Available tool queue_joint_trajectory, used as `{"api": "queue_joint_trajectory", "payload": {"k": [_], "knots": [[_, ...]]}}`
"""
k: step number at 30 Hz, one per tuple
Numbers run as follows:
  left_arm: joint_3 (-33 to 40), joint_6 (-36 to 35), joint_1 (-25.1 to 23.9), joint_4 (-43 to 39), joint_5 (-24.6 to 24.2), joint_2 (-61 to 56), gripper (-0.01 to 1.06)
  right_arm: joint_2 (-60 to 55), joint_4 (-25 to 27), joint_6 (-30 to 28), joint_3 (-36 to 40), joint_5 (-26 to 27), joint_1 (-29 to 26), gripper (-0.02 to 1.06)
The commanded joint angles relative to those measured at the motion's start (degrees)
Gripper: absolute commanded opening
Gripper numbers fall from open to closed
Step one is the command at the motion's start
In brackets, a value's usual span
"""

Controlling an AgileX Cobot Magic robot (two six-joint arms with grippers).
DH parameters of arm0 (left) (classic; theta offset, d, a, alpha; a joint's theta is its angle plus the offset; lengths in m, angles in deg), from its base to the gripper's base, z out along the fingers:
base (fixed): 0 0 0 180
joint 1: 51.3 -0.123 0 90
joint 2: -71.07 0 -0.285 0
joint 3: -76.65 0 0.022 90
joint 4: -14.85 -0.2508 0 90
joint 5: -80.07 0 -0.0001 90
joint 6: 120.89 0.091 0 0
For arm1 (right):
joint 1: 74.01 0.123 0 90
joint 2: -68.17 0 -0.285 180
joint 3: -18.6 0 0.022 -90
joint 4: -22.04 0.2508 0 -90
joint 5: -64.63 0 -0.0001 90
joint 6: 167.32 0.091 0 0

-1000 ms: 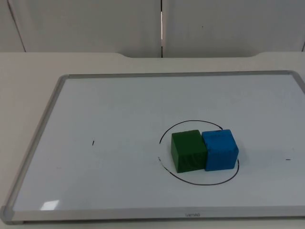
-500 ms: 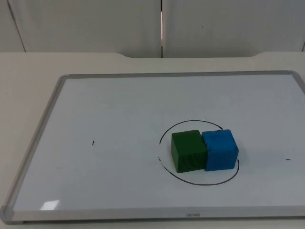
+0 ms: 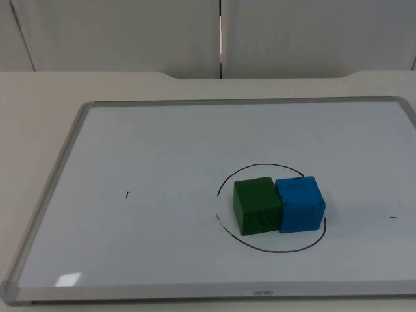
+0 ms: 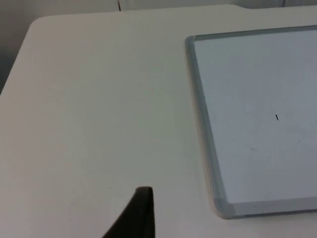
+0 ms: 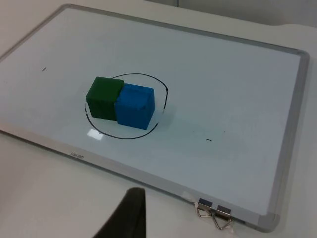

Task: Push the two cubes into the marked area.

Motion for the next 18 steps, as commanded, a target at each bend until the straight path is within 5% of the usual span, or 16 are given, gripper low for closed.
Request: {"api": "queue_joint_trajectory", "payload": {"k": [1,18], "knots": [[0.3,-0.1,-0.1,0.1,0.7,-0.3,1.05,0.2,0.2,0.0,0.1,0.3,-0.3,1.05],[0.3,-0.1,-0.1,0.1,0.7,-0.3,1.05,0.2,0.2,0.0,0.1,0.3,-8.7,1.05]]}}
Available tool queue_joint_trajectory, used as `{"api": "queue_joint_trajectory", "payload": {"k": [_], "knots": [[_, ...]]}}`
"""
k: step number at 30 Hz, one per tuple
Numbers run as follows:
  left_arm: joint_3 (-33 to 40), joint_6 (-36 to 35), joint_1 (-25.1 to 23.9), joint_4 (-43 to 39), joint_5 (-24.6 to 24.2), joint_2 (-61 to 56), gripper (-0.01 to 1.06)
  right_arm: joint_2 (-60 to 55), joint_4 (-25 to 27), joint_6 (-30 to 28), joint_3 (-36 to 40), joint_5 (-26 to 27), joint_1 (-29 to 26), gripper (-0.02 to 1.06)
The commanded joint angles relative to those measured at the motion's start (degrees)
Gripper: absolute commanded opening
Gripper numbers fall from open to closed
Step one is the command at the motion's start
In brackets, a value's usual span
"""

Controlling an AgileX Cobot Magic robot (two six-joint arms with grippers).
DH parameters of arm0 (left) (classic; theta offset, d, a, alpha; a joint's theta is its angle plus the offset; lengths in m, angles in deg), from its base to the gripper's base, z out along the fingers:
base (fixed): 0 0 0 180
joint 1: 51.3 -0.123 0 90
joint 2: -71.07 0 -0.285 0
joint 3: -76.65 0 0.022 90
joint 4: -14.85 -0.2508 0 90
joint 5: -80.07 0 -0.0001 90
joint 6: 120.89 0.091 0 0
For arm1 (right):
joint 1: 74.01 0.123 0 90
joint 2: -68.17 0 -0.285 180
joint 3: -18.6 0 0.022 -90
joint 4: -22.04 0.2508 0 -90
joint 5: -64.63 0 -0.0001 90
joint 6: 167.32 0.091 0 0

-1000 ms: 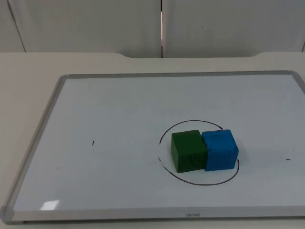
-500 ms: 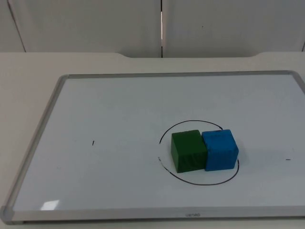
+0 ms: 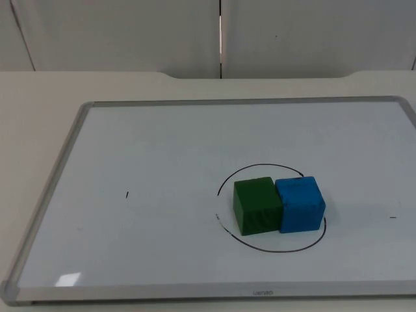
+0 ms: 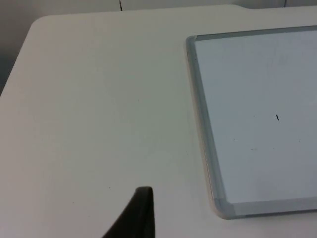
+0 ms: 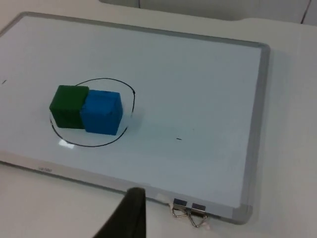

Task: Push the two cubes into the marked area.

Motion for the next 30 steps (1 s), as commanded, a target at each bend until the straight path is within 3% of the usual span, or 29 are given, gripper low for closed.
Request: {"api": "queue_joint_trajectory", "payload": {"k": [1,12,19,25,30], "knots": [[0.3,-0.1,-0.2,0.1,0.7,-0.3,1.05,0.2,0.2,0.0,0.1,0.3,-1.6,1.05],[0.3,-0.1,-0.7,0.1,0.7,-0.3,1.05,0.2,0.1,0.0,0.1,0.3,-9.0,1.05],[0.3,-0.1,-3.5,0.1,0.7,-0.3,1.05,0.2,0.1,0.0,0.1,0.3,-10.1,1.05],[0.3,-0.1,-3.2,0.1,0.7,-0.3,1.05,0.2,0.1,0.0,0.1,0.3,-10.1,1.05],[0.3,-0.1,-1.8,0.1,0.7,-0.3,1.05,0.2,0.1,0.0,0.1,0.3,-13.4,1.05]]}}
